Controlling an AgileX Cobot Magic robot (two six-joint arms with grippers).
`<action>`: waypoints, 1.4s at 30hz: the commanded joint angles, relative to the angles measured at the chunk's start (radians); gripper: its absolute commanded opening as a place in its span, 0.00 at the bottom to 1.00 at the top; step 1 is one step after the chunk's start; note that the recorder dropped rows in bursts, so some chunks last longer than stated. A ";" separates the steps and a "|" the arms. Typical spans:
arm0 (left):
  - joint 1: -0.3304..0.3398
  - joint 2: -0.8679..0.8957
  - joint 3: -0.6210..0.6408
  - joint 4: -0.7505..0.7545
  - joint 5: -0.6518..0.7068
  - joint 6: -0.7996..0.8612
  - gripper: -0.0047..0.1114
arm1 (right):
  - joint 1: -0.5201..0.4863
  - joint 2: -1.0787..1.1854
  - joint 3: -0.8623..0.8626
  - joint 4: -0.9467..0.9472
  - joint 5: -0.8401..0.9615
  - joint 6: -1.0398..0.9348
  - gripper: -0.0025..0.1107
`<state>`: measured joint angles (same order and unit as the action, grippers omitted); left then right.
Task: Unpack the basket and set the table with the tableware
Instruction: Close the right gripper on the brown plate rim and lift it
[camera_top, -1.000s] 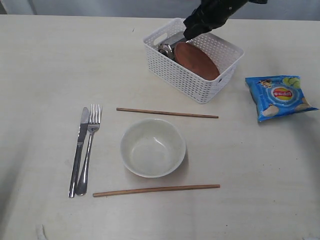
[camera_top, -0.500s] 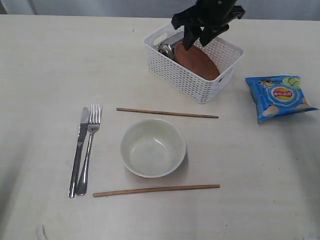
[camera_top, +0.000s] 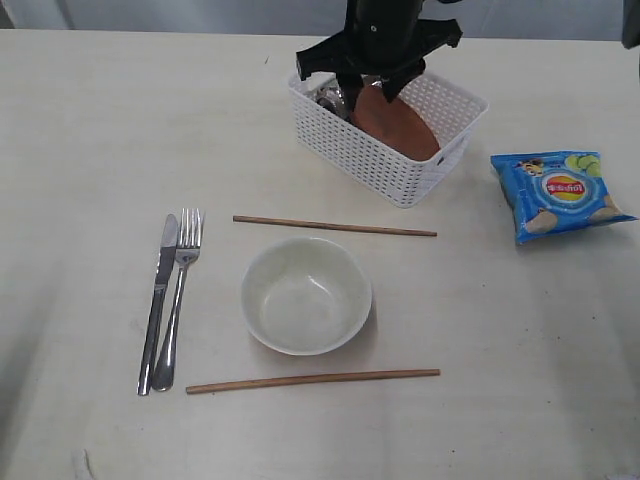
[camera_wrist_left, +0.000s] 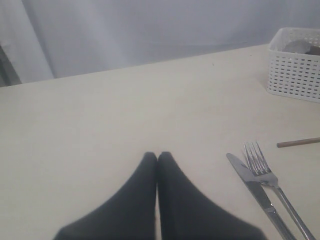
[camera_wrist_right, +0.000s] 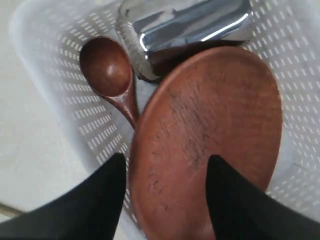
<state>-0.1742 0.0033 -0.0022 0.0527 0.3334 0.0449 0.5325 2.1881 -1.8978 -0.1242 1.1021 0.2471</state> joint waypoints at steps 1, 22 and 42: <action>0.002 -0.003 0.002 -0.001 -0.004 0.000 0.04 | 0.008 0.012 0.003 -0.016 0.000 0.054 0.44; 0.002 -0.003 0.002 -0.001 -0.004 0.000 0.04 | 0.018 0.075 0.003 -0.098 -0.024 0.150 0.43; 0.002 -0.003 0.002 -0.001 -0.004 0.000 0.04 | 0.014 0.074 -0.235 -0.465 0.068 -0.005 0.02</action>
<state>-0.1742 0.0033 -0.0022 0.0527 0.3334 0.0449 0.5528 2.2621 -2.0825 -0.5616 1.1420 0.2758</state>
